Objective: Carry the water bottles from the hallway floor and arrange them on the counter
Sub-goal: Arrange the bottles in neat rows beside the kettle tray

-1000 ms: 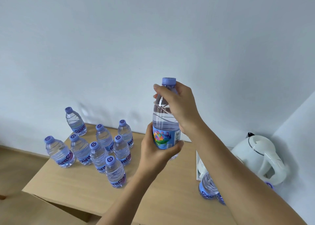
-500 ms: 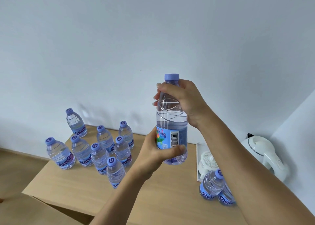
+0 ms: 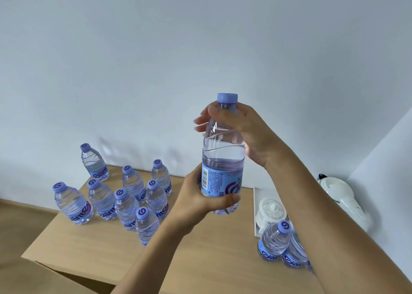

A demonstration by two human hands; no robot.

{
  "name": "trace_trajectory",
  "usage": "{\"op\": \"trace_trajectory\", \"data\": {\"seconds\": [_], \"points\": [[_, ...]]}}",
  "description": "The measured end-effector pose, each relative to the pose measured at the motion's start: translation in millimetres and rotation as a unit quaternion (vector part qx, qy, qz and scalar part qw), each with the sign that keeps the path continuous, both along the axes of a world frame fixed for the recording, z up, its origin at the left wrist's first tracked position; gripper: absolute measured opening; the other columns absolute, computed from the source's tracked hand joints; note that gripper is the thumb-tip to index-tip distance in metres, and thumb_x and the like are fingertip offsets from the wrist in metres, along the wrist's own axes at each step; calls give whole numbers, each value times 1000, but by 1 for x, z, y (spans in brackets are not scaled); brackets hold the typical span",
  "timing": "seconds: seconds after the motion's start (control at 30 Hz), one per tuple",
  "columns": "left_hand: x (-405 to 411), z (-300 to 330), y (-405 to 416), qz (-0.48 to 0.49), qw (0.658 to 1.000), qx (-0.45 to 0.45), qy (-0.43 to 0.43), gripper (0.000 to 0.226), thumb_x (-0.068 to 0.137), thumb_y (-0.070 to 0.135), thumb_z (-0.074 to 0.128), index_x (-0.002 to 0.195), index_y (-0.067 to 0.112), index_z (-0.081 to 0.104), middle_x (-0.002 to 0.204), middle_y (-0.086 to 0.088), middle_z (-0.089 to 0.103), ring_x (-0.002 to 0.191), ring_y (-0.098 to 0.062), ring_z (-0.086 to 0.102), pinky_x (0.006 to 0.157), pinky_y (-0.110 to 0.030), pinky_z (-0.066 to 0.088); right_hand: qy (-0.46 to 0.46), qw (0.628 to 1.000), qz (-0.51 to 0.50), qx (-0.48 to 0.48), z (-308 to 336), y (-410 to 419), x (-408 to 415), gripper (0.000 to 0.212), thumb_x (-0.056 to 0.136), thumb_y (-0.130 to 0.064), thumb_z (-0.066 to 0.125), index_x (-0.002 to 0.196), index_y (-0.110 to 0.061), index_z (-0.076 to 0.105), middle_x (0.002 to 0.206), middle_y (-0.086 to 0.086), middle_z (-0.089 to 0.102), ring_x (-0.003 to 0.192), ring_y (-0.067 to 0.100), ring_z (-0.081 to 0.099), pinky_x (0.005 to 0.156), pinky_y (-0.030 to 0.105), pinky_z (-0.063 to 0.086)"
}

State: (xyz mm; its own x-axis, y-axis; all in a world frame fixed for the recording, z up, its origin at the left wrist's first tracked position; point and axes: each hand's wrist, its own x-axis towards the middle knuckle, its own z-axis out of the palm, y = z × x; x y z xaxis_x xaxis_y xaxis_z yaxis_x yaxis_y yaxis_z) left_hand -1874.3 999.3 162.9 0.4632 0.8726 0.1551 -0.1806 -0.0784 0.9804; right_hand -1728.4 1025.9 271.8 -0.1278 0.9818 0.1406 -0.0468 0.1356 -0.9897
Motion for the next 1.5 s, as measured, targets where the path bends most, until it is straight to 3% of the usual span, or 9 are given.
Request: {"op": "trace_trajectory", "data": {"seconds": [0.2, 0.43, 0.6, 0.73, 0.87, 1.07, 1.23, 1.33, 1.5], "points": [[9, 1, -3, -15, 1000, -5, 8, 53, 60, 21, 85, 106, 12, 60, 90, -5, 73, 80, -18, 70, 65, -24, 54, 22, 996, -91, 15, -5, 0, -6, 13, 86, -19, 71, 76, -13, 66, 73, 9, 72, 69, 26, 71, 61, 32, 57], [20, 0, -5, 78, 996, 34, 41, 61, 56, 13, 90, 109, 19, 58, 96, 3, 71, 86, -14, 70, 67, -24, 56, -39, 957, -283, 46, -9, 2, -18, 31, 80, -35, 73, 72, -6, 63, 71, 11, 71, 69, 33, 68, 75, 49, 57], [12, 2, -1, 52, 998, 13, 33, 50, 57, 13, 87, 101, 16, 62, 86, -4, 72, 74, -17, 70, 59, -25, 55, -39, 989, -143, 2, -5, 1, 0, 28, 85, -42, 71, 83, -15, 65, 80, 5, 70, 75, 16, 69, 69, 32, 58], [5, 4, -1, -11, 999, 18, 39, 49, 60, 20, 86, 103, 15, 63, 90, -5, 73, 79, -18, 72, 64, -24, 55, 40, 996, -70, -34, -10, -3, 10, 23, 87, -35, 70, 92, -12, 66, 93, 10, 75, 88, 29, 74, 80, 38, 59], [10, 3, -5, -33, 998, 8, 51, 53, 60, 23, 84, 107, 15, 61, 93, -4, 73, 82, -18, 71, 66, -24, 55, 11, 991, -133, -6, -14, -5, 4, 22, 88, -33, 69, 84, -12, 65, 80, 10, 74, 74, 28, 73, 72, 40, 59], [22, 4, -9, -3, 998, 11, 67, 57, 53, 29, 82, 104, 15, 60, 87, -1, 73, 73, -16, 71, 58, -29, 57, 13, 977, -212, 25, -17, -10, 3, 21, 89, -28, 68, 75, -13, 62, 69, 7, 71, 62, 23, 67, 53, 27, 55], [29, -1, -11, -20, 997, 8, 74, 46, 62, 14, 84, 102, 14, 61, 84, 0, 73, 71, -13, 70, 56, -25, 54, -7, 982, -187, -2, -18, -20, 21, 25, 86, -41, 71, 85, -18, 62, 85, 8, 74, 75, 22, 73, 64, 29, 58], [35, -4, -16, -37, 997, 3, 66, 48, 62, 16, 84, 104, 14, 61, 86, 2, 73, 75, -11, 70, 61, -21, 53, -40, 988, -145, -31, -19, -33, 40, 45, 75, -49, 75, 104, -20, 56, 92, -5, 72, 86, 12, 71, 73, 30, 58], [59, -11, -28, -53, 996, 2, 68, 54, 58, 25, 84, 106, 18, 61, 92, 2, 73, 81, -14, 72, 65, -21, 55, -62, 983, -167, -38, -30, -59, 72, 47, 72, -32, 81, 112, -17, 61, 111, 1, 68, 104, 22, 69, 94, 49, 55]]}}
